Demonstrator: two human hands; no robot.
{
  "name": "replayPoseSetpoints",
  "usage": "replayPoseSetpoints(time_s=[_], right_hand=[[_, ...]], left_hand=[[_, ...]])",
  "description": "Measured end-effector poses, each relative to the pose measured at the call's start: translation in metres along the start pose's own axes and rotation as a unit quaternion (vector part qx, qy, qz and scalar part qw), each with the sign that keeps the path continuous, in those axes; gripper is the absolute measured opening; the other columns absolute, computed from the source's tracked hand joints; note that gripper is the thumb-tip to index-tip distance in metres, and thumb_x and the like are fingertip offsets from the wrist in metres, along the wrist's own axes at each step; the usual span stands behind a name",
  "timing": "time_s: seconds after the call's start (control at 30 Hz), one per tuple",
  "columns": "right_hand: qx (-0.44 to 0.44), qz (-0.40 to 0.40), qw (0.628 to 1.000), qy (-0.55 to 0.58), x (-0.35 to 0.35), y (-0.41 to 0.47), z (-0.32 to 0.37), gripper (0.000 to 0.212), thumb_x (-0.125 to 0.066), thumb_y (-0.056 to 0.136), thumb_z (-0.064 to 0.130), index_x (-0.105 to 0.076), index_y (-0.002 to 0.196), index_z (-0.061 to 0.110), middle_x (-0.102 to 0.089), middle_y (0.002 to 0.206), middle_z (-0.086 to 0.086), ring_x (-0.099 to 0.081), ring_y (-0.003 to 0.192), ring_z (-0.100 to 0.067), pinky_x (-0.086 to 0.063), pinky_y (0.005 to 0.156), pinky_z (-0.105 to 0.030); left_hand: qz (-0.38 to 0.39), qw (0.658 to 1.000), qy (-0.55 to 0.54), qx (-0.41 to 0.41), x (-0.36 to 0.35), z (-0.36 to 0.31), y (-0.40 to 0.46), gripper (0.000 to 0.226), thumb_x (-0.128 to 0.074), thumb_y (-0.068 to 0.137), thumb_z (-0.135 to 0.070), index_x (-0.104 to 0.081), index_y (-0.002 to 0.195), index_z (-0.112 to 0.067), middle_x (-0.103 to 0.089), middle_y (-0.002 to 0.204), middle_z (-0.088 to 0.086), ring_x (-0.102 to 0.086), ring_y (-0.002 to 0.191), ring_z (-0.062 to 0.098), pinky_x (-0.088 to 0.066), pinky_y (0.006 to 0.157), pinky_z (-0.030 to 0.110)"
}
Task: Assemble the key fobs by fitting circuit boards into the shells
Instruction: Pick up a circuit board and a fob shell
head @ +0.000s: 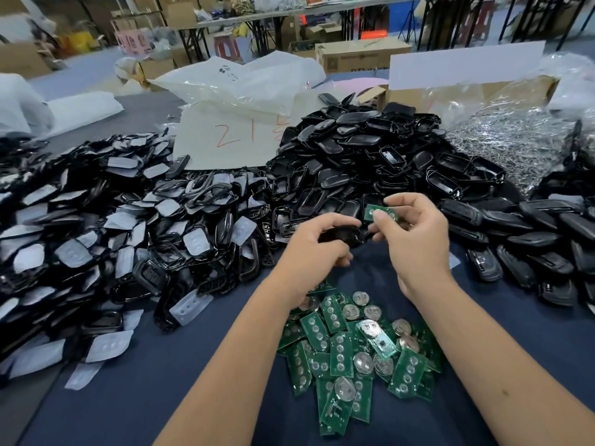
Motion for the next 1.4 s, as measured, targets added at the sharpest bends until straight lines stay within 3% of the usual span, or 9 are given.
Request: replayPoseSetpoints(time_s=[0.13, 0.3, 0.47, 0.53, 0.7, 0.83, 0.93, 1.2, 1.4], right_hand=[[0.024, -0.033, 0.999, 0.019, 0.007, 0.0, 0.0, 0.014, -0.076, 0.091, 0.003, -0.067, 0.094, 0.013, -0.074, 0.072, -0.005, -0.069, 0.061, -0.016, -0.053, 0.06, -0.025], [0.01, -0.044, 0.998, 0.053, 0.007, 0.001, -0.001, 0.023, -0.071, 0.095, 0.003, -0.079, 0.102, 0.023, -0.075, 0.075, 0.0, -0.068, 0.065, -0.011, -0.055, 0.064, -0.019], [0.011, -0.044, 0.997, 0.062, 0.006, 0.001, -0.001, 0.015, -0.074, 0.093, 0.003, -0.075, 0.101, 0.015, -0.072, 0.069, -0.005, -0.07, 0.06, -0.017, -0.056, 0.058, -0.024], [0.013, -0.048, 0.997, 0.064, 0.007, 0.0, -0.001, 0.012, -0.076, 0.091, 0.003, -0.072, 0.101, 0.01, -0.07, 0.067, -0.005, -0.072, 0.06, -0.019, -0.056, 0.055, -0.025], [0.006, -0.044, 0.997, 0.065, 0.006, -0.001, 0.0, 0.016, -0.084, 0.088, 0.01, -0.073, 0.099, 0.006, -0.075, 0.07, -0.007, -0.071, 0.058, -0.018, -0.056, 0.054, -0.024], [0.013, -0.032, 0.997, 0.067, 0.004, -0.001, 0.001, 0.016, -0.084, 0.087, 0.008, -0.073, 0.097, 0.005, -0.075, 0.069, -0.007, -0.071, 0.056, -0.019, -0.057, 0.055, -0.025], [0.015, -0.035, 0.997, 0.074, 0.005, 0.0, 0.0, 0.012, -0.082, 0.088, 0.006, -0.073, 0.096, 0.005, -0.074, 0.069, -0.008, -0.071, 0.057, -0.019, -0.057, 0.055, -0.025], [0.014, -0.021, 0.995, 0.097, 0.004, 0.001, -0.003, 0.01, -0.079, 0.09, 0.003, -0.071, 0.095, 0.004, -0.074, 0.07, -0.009, -0.071, 0.059, -0.019, -0.058, 0.056, -0.026], [0.017, -0.021, 0.994, 0.109, 0.005, 0.001, -0.002, 0.009, -0.079, 0.09, 0.003, -0.071, 0.095, 0.003, -0.075, 0.071, -0.01, -0.071, 0.059, -0.02, -0.058, 0.056, -0.026]], left_hand=[[0.02, 0.965, 0.229, -0.13, -0.016, -0.006, -0.003, 0.006, -0.074, 0.091, -0.02, -0.073, 0.092, -0.026, -0.07, 0.086, -0.013, -0.063, 0.079, 0.002, -0.05, 0.075, 0.02], [0.042, 0.954, 0.255, -0.154, -0.024, -0.003, -0.006, 0.006, -0.072, 0.094, -0.027, -0.07, 0.098, -0.03, -0.063, 0.075, -0.028, -0.058, 0.071, 0.0, -0.04, 0.063, 0.012], [0.053, 0.968, 0.212, -0.124, -0.022, -0.007, -0.007, 0.014, -0.062, 0.099, -0.018, -0.074, 0.101, -0.026, -0.074, 0.092, -0.009, -0.068, 0.086, 0.022, -0.055, 0.081, 0.043], [0.045, 0.976, 0.185, -0.108, -0.02, -0.008, -0.006, 0.017, -0.06, 0.099, -0.015, -0.074, 0.098, -0.024, -0.075, 0.093, -0.002, -0.068, 0.087, 0.026, -0.056, 0.083, 0.047], [-0.024, 0.996, 0.071, -0.051, -0.006, -0.002, 0.0, 0.016, -0.058, 0.101, -0.011, -0.073, 0.1, -0.018, -0.068, 0.079, 0.002, -0.057, 0.063, 0.012, -0.047, 0.061, 0.029], [-0.089, 0.996, -0.023, -0.011, 0.004, 0.003, 0.002, 0.009, -0.065, 0.098, -0.011, -0.072, 0.097, -0.018, -0.078, 0.088, 0.005, -0.071, 0.074, 0.015, -0.055, 0.065, 0.026], [-0.132, 0.991, -0.019, -0.008, 0.01, 0.007, 0.002, 0.005, -0.073, 0.094, -0.017, -0.069, 0.091, -0.018, -0.078, 0.09, 0.004, -0.074, 0.088, 0.021, -0.06, 0.077, 0.034], [-0.171, 0.985, 0.01, 0.031, 0.015, 0.007, 0.001, 0.017, -0.067, 0.095, -0.023, -0.076, 0.085, -0.033, -0.07, 0.076, 0.004, -0.055, 0.06, 0.006, -0.044, 0.052, 0.022], [-0.171, 0.981, -0.066, 0.068, 0.016, 0.011, 0.003, 0.007, -0.068, 0.097, -0.011, -0.07, 0.09, -0.012, -0.068, 0.071, 0.005, -0.063, 0.051, 0.016, -0.049, 0.048, 0.025]])
Point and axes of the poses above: each hand's wrist, its own y-axis towards the middle knuckle, its own x-axis out of the back of the hand, z = x × y, the point moved 4 cm from there along y, towards the middle knuckle
